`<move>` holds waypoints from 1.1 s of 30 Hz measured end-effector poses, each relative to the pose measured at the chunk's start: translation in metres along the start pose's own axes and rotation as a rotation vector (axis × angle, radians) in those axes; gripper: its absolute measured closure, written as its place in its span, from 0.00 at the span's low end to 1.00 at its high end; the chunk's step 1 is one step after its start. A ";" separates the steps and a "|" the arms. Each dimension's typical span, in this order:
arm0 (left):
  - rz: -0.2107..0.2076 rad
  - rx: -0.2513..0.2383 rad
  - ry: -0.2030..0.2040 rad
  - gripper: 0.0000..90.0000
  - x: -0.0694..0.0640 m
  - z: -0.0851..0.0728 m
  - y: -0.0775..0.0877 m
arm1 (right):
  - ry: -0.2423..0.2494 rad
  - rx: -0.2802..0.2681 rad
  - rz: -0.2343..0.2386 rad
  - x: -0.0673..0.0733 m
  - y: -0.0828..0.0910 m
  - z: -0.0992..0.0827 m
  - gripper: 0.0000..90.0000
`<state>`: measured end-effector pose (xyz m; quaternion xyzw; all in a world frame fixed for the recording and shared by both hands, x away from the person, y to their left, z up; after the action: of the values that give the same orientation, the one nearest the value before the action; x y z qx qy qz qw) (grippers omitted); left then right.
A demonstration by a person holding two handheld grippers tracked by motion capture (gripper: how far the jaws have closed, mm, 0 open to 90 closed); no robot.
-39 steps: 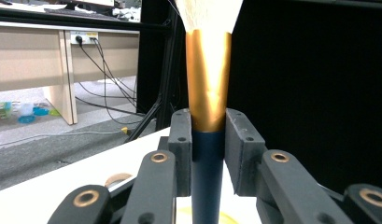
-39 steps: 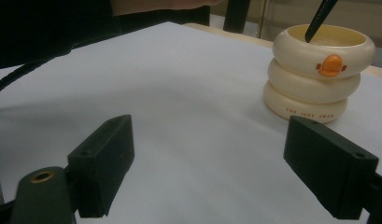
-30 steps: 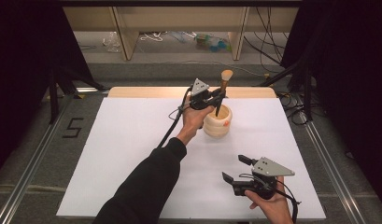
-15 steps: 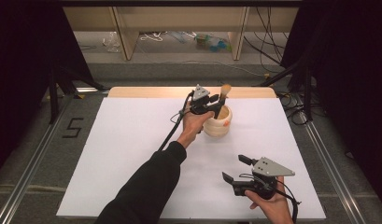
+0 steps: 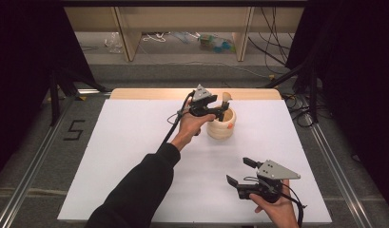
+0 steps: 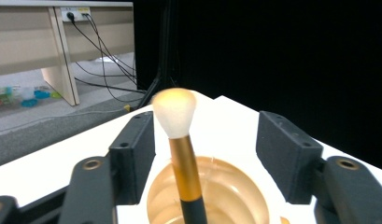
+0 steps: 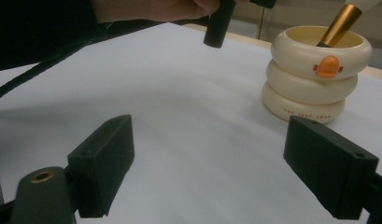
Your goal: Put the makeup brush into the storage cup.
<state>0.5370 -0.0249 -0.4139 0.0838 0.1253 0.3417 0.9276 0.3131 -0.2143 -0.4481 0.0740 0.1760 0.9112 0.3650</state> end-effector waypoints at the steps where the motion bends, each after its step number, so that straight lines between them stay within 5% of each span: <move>1: 0.000 0.000 0.000 0.39 0.000 0.000 0.000 | 0.000 0.000 -0.002 0.000 0.000 0.000 0.19; 10: -0.022 0.015 0.005 0.33 0.005 -0.002 0.026 | 0.005 -0.004 -0.013 -0.001 0.000 0.000 0.19; 19: -0.016 0.000 0.000 0.31 0.016 -0.006 0.068 | -0.002 -0.007 -0.020 -0.001 0.000 -0.001 0.19; 21: -0.018 -0.022 0.028 0.31 0.019 -0.013 0.084 | 0.002 -0.002 -0.021 -0.001 0.000 -0.001 0.19; 33: 0.003 -0.063 0.024 0.30 0.025 -0.022 0.111 | 0.015 -0.009 -0.029 -0.002 -0.001 -0.001 0.19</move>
<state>0.4804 0.0767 -0.4126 0.0508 0.1255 0.3479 0.9277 0.3150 -0.2157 -0.4490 0.0628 0.1757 0.9071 0.3773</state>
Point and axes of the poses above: each handheld gripper's, and its own axes: y roughly backward along the jaws, z roughly out of its top, x roughly to its left, the point moved 2 cm from there along -y, roughly forward along the jaws, and after that the axes turned 2 degrees about y, right-handed, at the moved point
